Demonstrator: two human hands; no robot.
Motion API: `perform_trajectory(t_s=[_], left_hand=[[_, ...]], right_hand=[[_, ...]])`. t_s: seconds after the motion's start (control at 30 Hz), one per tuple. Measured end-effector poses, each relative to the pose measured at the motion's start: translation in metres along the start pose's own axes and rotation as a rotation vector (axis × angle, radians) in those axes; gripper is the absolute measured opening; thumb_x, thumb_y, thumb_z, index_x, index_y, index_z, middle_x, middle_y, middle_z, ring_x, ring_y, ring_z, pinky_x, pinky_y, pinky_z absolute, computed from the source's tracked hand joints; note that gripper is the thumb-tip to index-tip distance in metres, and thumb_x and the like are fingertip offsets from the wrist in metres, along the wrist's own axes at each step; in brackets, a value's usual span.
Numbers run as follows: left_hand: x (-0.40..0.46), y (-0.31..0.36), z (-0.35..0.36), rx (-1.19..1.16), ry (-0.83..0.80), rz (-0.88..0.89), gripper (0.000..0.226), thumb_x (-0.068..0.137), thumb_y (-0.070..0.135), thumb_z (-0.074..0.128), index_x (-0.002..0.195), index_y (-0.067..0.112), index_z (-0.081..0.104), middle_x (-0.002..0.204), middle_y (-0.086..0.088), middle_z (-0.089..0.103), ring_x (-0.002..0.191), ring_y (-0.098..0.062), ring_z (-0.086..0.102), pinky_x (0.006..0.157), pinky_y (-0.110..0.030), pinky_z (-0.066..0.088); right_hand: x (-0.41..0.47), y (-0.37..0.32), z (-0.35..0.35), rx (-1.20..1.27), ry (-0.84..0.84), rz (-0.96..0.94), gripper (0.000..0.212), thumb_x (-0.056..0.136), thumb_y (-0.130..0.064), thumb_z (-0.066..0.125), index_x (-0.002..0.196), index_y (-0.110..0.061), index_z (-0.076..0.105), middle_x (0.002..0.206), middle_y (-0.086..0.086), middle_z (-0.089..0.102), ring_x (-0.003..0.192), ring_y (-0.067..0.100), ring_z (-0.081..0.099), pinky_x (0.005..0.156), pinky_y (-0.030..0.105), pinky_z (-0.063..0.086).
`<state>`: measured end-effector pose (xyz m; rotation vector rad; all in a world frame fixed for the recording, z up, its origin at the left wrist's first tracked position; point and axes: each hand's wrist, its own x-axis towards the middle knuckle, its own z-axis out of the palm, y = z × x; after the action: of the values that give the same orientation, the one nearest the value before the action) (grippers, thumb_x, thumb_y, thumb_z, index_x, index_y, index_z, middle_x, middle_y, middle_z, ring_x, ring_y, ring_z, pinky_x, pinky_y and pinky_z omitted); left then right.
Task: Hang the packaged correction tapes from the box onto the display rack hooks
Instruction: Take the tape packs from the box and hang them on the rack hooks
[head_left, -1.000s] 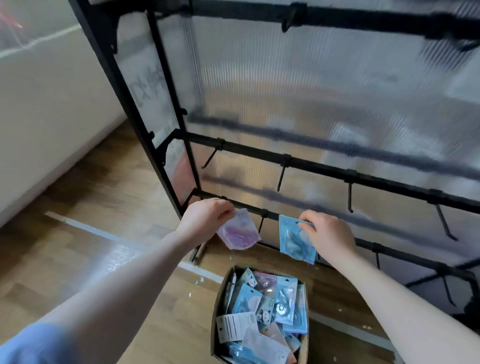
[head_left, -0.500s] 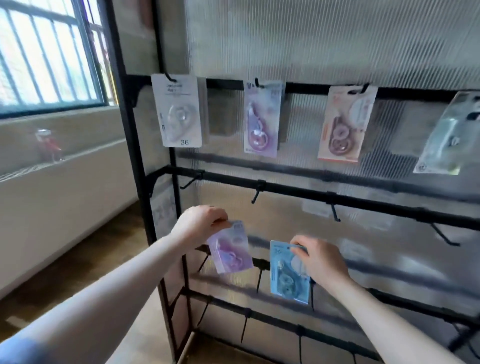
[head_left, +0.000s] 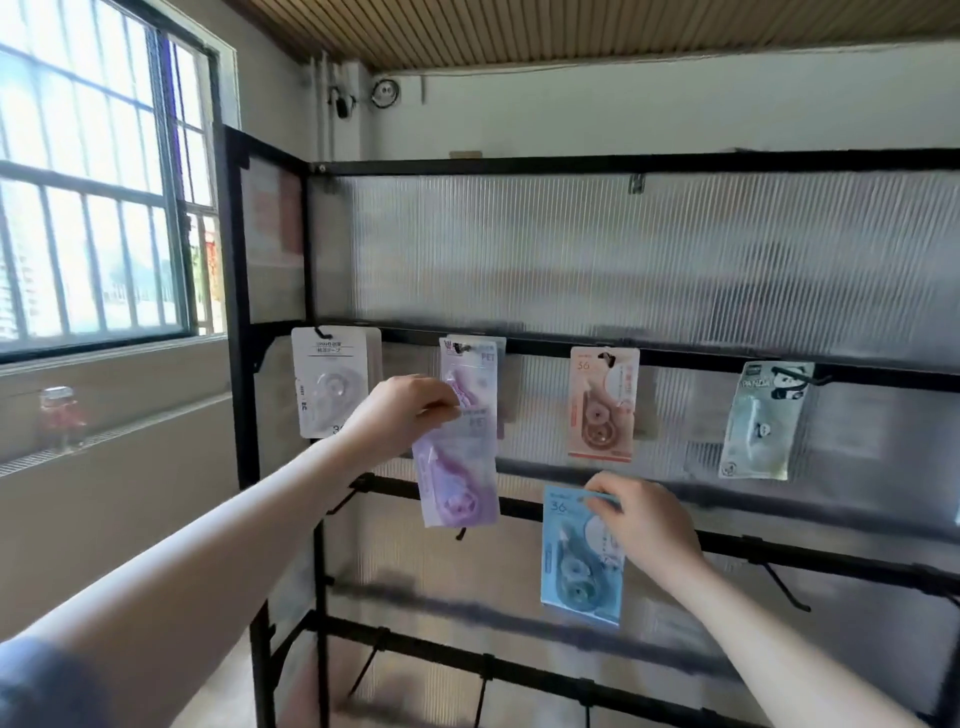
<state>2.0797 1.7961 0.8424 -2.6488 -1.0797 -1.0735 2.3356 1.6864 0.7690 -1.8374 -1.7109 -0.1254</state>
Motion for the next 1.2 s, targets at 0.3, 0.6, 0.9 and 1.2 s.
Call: perform_trajectory(t_s=[0.3,0.6,0.9,1.2], left_hand=[[0.047,0.006,-0.029,-0.109,0.165,-0.073,0.012,0.085,0.016,0.066,0.093,0.010,0.072,0.088,-0.001,0.069,0.080,-0.019,0.064,0.077,-0.034,0.050],[0.079,-0.009,-0.016,-0.065,0.185,-0.052,0.014,0.085,0.016,0.065,0.096,0.011,0.073,0.092,0.001,0.065,0.082,-0.011,0.054,0.072,-0.025,0.039],[0.083,-0.021,-0.012,-0.240,0.104,-0.075,0.013,0.088,0.006,0.059,0.093,0.003,0.071,0.085,-0.005,0.066,0.084,-0.020,0.063,0.084,-0.035,0.049],[0.093,-0.030,-0.005,-0.113,0.001,-0.035,0.022,0.091,0.000,0.050,0.103,0.001,0.068,0.101,-0.010,0.068,0.097,-0.023,0.061,0.088,-0.031,0.045]], right_hand=[[0.018,-0.001,-0.022,-0.017,0.045,-0.043,0.018,0.094,-0.031,0.051,0.104,-0.024,0.064,0.062,-0.017,0.052,0.050,-0.001,0.044,0.045,0.015,0.025],[0.037,0.008,-0.025,-0.034,0.056,-0.063,0.014,0.094,-0.031,0.052,0.098,-0.027,0.064,0.070,-0.013,0.059,0.057,0.001,0.050,0.048,0.016,0.026],[0.047,0.014,-0.019,-0.044,0.059,-0.030,0.014,0.093,-0.031,0.053,0.098,-0.026,0.065,0.079,-0.013,0.064,0.062,0.004,0.054,0.050,0.019,0.032],[0.049,0.015,-0.015,-0.040,0.037,-0.027,0.014,0.093,-0.030,0.053,0.099,-0.025,0.065,0.080,-0.013,0.065,0.053,-0.003,0.046,0.049,0.017,0.029]])
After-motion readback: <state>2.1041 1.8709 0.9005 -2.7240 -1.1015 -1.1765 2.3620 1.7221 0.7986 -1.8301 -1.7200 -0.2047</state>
